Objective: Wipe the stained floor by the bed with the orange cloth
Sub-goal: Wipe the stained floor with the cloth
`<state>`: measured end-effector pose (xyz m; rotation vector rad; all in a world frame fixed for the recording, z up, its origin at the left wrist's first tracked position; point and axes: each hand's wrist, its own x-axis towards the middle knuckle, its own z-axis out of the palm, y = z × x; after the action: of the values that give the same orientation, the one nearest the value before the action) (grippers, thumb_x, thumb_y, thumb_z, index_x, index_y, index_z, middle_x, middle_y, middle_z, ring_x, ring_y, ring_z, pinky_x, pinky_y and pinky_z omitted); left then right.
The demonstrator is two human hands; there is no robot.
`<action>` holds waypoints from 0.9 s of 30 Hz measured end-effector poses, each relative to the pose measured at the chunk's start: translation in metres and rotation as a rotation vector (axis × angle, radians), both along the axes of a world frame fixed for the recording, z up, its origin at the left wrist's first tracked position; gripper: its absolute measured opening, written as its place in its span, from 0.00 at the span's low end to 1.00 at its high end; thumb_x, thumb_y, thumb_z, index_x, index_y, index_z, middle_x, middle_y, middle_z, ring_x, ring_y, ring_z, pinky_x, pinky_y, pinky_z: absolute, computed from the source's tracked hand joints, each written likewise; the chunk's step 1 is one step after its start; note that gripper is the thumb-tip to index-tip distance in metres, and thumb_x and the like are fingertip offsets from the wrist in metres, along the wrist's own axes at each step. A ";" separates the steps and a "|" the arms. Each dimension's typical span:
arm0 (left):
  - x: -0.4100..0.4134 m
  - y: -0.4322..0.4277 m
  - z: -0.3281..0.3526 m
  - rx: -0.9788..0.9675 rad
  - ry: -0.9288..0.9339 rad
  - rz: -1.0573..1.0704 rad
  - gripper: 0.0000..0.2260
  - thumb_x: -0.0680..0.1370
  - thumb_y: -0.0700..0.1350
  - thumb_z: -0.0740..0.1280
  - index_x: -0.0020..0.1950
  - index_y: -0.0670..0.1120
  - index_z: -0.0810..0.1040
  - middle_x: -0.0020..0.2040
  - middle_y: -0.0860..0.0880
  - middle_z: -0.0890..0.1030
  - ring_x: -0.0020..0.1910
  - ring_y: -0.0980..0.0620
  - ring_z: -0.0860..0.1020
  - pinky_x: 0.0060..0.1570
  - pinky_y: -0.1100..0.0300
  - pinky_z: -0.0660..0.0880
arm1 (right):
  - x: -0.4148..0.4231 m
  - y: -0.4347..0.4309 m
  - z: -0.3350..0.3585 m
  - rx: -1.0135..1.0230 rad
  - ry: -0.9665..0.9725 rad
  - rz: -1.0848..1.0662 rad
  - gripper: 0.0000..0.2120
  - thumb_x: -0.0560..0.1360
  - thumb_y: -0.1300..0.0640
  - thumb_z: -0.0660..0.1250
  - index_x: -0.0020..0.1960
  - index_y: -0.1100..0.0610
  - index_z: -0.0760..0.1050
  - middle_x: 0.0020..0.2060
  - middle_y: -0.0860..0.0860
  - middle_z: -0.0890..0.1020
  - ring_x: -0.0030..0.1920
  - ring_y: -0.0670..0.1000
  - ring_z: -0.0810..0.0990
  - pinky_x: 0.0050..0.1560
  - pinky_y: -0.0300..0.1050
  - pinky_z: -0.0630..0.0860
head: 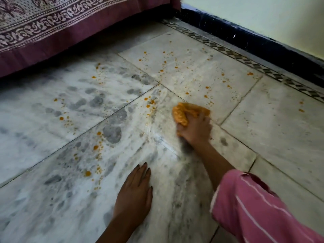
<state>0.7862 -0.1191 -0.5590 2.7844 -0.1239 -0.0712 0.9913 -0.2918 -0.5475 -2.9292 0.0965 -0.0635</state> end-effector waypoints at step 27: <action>-0.036 -0.066 0.008 -0.048 0.043 -0.334 0.27 0.81 0.52 0.44 0.61 0.41 0.79 0.62 0.43 0.77 0.61 0.44 0.75 0.61 0.54 0.69 | -0.187 -0.186 -0.004 0.030 -0.098 0.014 0.34 0.61 0.34 0.60 0.65 0.43 0.72 0.58 0.61 0.74 0.49 0.63 0.74 0.45 0.54 0.75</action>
<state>0.7502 -0.1852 -0.5515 2.6847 -0.5699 -0.2077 0.8044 -0.4777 -0.5515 -2.8909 0.0619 -0.2009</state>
